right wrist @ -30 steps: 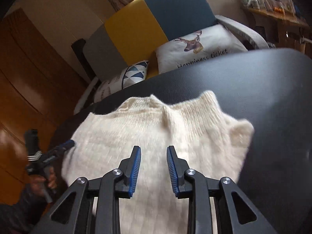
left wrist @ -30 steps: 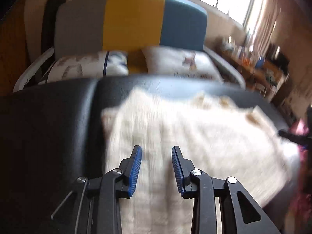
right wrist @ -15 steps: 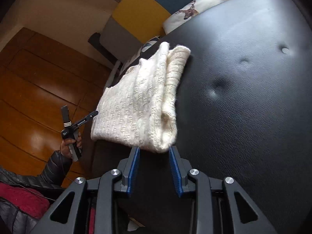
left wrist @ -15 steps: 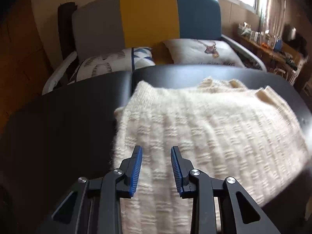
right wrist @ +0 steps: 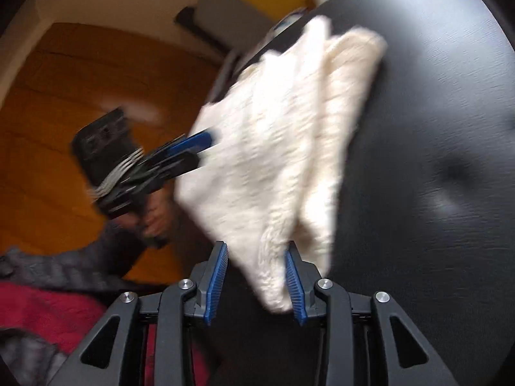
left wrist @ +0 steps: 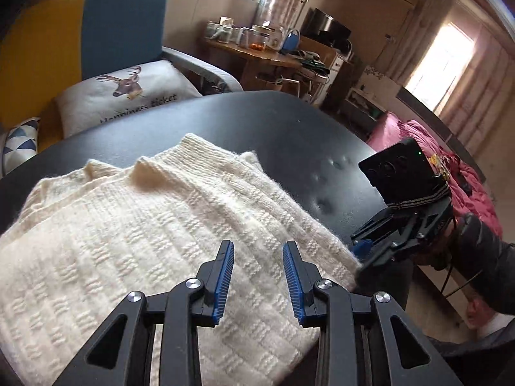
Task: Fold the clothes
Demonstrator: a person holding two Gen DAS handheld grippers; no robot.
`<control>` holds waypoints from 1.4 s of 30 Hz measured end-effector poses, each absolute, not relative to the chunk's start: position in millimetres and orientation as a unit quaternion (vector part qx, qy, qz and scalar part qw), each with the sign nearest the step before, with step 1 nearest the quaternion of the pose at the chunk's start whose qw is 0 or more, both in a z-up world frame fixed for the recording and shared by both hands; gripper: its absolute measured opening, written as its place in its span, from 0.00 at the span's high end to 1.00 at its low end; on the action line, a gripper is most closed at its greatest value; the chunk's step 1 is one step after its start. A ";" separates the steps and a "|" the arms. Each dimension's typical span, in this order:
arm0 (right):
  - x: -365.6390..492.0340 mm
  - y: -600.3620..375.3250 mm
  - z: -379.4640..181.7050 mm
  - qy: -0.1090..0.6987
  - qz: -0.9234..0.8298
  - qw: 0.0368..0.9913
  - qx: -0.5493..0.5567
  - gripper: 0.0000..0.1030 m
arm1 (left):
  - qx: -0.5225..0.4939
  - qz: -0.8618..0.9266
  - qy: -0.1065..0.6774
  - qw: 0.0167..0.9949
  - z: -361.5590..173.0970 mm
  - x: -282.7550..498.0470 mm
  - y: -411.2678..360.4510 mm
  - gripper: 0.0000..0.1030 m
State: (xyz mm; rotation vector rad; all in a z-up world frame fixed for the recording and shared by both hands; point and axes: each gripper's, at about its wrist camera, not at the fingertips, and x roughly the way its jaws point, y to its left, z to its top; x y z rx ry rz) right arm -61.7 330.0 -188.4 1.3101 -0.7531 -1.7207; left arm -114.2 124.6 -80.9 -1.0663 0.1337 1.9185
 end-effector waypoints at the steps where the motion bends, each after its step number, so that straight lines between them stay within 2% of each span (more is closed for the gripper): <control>1: -64.9 321.8 -188.2 -0.291 -0.671 0.436 0.524 0.61 | -0.438 0.771 0.054 0.459 -85.4 -117.4 127.5 0.69; 5: -82.8 292.7 -195.1 -0.273 -0.626 0.487 0.545 0.58 | -0.476 0.745 0.046 0.465 -108.1 -130.7 131.0 0.71; 10: -71.9 265.5 -198.5 -0.185 -0.572 0.530 0.598 0.57 | -0.491 0.729 0.011 0.478 -116.5 -129.7 124.7 0.74; 11: -67.6 266.3 -199.0 -0.174 -0.560 0.533 0.610 0.60 | -0.490 0.724 0.017 0.485 -116.4 -123.4 126.5 0.75; 13: -62.9 275.2 -206.0 -0.174 -0.546 0.526 0.628 0.73 | -0.487 0.719 0.027 0.496 -115.9 -109.2 130.2 0.76; 14: -58.4 284.6 -209.1 -0.177 -0.549 0.517 0.633 0.85 | -0.485 0.717 0.032 0.499 -115.5 -101.6 132.1 0.76; 15: -54.9 292.9 -211.9 -0.183 -0.551 0.511 0.634 0.92 | -0.484 0.716 0.036 0.502 -115.1 -94.0 134.0 0.76; 17: -48.8 307.1 -214.5 -0.199 -0.561 0.496 0.632 0.94 | -0.478 0.716 0.048 0.506 -116.0 -80.1 137.1 0.76; 19: -40.4 321.6 -211.3 -0.216 -0.580 0.473 0.627 0.93 | -0.477 0.718 0.049 0.505 -114.1 -71.8 138.2 0.76; 22: -29.1 340.7 -196.4 -0.216 -0.627 0.423 0.618 0.86 | -0.471 0.728 0.039 0.497 -100.6 -68.9 134.7 0.75; 23: -25.2 347.7 -186.5 -0.206 -0.651 0.399 0.612 0.75 | -0.460 0.736 0.041 0.495 -93.6 -68.7 133.6 0.76; 24: -22.1 354.4 -174.9 -0.196 -0.679 0.373 0.601 0.73 | -0.449 0.743 0.043 0.494 -86.5 -68.5 132.6 0.76; 27: -22.0 360.9 -132.1 -0.161 -0.767 0.314 0.536 0.71 | -0.425 0.762 0.035 0.487 -70.0 -82.6 133.6 0.75; 30: -28.0 338.4 -107.4 -0.111 -0.818 0.313 0.470 0.71 | -0.417 0.782 0.037 0.462 -66.0 -107.9 135.1 0.75; 35: -72.2 294.8 -131.5 -0.011 -0.851 0.241 0.466 0.71 | -0.425 0.798 0.045 0.425 -77.7 -137.9 133.3 0.75; 36: -76.4 294.8 -143.6 0.005 -0.852 0.215 0.477 0.75 | -0.430 0.798 0.063 0.418 -84.9 -139.7 138.0 0.75; 37: -80.2 296.2 -156.1 0.023 -0.851 0.188 0.489 0.75 | -0.434 0.798 0.082 0.410 -92.3 -141.4 142.7 0.75; 39: -72.6 313.2 -164.2 -0.011 -0.860 0.176 0.480 0.74 | -0.456 0.800 0.115 0.373 -116.2 -147.1 143.5 0.75; 42: -64.6 340.1 -174.9 -0.092 -0.862 0.168 0.470 0.74 | -0.468 0.798 0.037 0.378 -121.0 -154.2 126.0 0.74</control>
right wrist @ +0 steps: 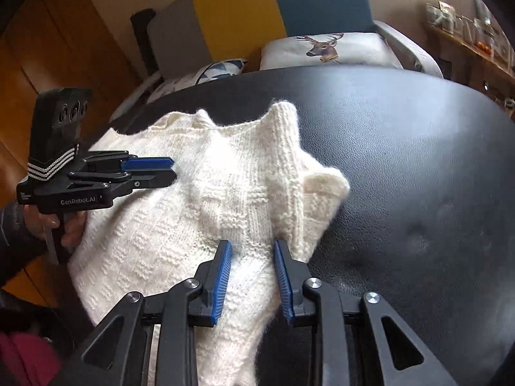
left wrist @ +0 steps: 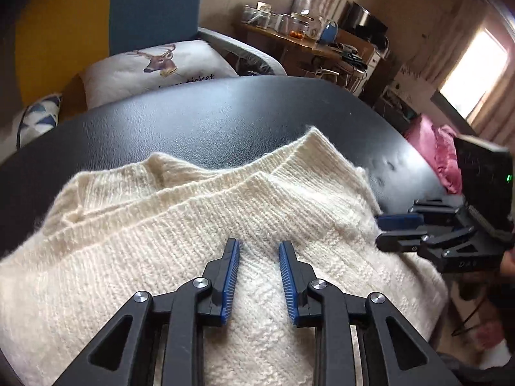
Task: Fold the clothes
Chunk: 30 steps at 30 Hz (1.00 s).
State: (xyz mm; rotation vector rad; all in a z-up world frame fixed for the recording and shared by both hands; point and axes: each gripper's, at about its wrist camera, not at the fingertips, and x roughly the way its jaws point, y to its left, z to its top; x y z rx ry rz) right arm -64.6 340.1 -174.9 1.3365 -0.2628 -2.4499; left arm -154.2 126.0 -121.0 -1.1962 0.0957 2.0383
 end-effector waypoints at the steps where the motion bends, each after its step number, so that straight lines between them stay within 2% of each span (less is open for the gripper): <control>1: -61.5 341.6 -176.0 -0.093 -0.865 0.168 0.463 0.74 | -0.461 0.798 0.033 0.386 -115.6 -154.4 126.3 0.74; 3: -57.4 338.2 -175.0 -0.091 -0.871 0.165 0.454 0.74 | -0.446 0.800 0.027 0.400 -104.3 -154.4 127.5 0.73; 5: -56.2 336.0 -172.8 -0.094 -0.874 0.161 0.449 0.74 | -0.437 0.797 0.047 0.414 -96.9 -161.7 138.2 0.68; 7: -52.4 335.6 -172.2 -0.097 -0.877 0.160 0.442 0.74 | -0.443 0.783 0.056 0.432 -95.3 -171.6 151.1 0.57; 9: -46.9 336.1 -173.5 -0.103 -0.881 0.159 0.434 0.74 | -0.454 0.776 0.077 0.432 -102.5 -185.5 166.3 0.50; 11: -41.3 337.5 -173.2 -0.110 -0.883 0.160 0.428 0.74 | -0.469 0.762 0.105 0.433 -112.0 -194.9 181.5 0.50; 12: -40.6 337.9 -172.6 -0.112 -0.883 0.160 0.427 0.74 | -0.479 0.752 0.124 0.436 -117.9 -197.1 189.2 0.65; 13: -40.0 338.1 -172.0 -0.115 -0.883 0.161 0.425 0.74 | -0.470 0.757 0.157 0.426 -120.9 -193.6 196.2 0.96; 14: -39.4 338.1 -171.8 -0.117 -0.884 0.161 0.423 0.74 | -0.456 0.764 0.175 0.423 -119.7 -189.9 200.7 0.95; 16: -36.7 338.4 -172.3 -0.122 -0.886 0.162 0.417 0.74 | -0.437 0.779 0.147 0.425 -110.5 -190.9 201.6 0.95; 23: -32.8 333.4 -169.0 -0.116 -0.891 0.148 0.414 0.74 | -0.459 0.795 0.106 0.383 -117.8 -205.5 201.1 0.92; 26: -31.8 331.3 -167.2 -0.113 -0.893 0.141 0.413 0.74 | -0.440 0.813 0.061 0.376 -90.4 -201.6 166.9 0.90; 30: -37.4 331.1 -151.4 -0.121 -0.887 0.116 0.429 0.72 | -0.420 0.838 0.007 0.348 -63.3 -182.3 89.2 0.67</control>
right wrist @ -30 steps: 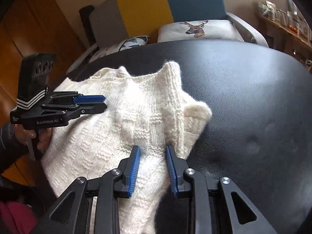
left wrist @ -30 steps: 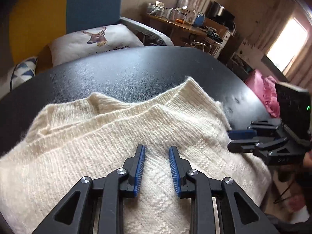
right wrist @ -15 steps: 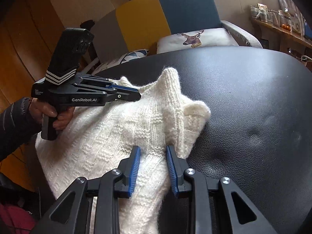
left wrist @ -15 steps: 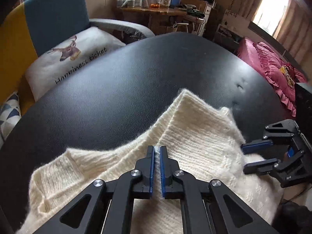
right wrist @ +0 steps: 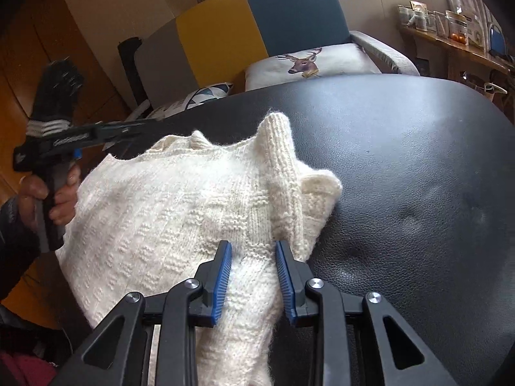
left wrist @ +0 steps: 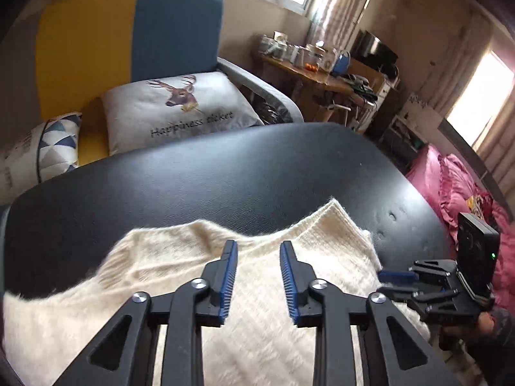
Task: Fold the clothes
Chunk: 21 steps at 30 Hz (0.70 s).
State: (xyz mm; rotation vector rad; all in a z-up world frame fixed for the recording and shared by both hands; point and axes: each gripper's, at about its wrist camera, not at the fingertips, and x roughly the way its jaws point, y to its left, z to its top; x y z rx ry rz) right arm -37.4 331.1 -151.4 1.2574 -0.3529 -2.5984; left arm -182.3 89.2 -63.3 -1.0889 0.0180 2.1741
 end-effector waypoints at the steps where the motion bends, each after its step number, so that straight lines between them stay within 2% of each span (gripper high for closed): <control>1: -38.5 328.7 -142.7 -0.108 -0.892 0.099 0.427 0.72 | -0.419 0.844 0.003 0.335 -63.5 -174.4 69.5 0.64; 4: -42.1 307.4 -114.5 -0.088 -0.907 0.099 0.400 0.71 | -0.422 0.858 -0.011 0.293 -68.8 -151.4 13.5 0.64; 7: -57.0 268.2 -97.7 -0.072 -0.908 0.133 0.390 0.65 | -0.435 0.867 -0.036 0.240 -82.0 -129.1 -34.7 0.64; 11: -81.2 200.0 -105.8 -0.043 -0.892 0.181 0.411 0.64 | -0.425 0.877 -0.129 0.182 -82.3 -89.2 -112.5 0.63; 13: -90.8 175.9 -114.9 -0.037 -0.884 0.195 0.423 0.64 | -0.412 0.885 -0.153 0.152 -81.6 -65.1 -158.3 0.59; 17: -110.3 152.7 -133.2 -0.024 -0.876 0.188 0.443 0.64 | -0.419 0.875 -0.191 0.153 -98.3 -34.1 -223.9 0.57; 21: -121.1 164.5 -151.7 -0.061 -0.868 0.191 0.455 0.64 | -0.421 0.856 -0.213 0.210 -115.2 -17.1 -237.6 0.56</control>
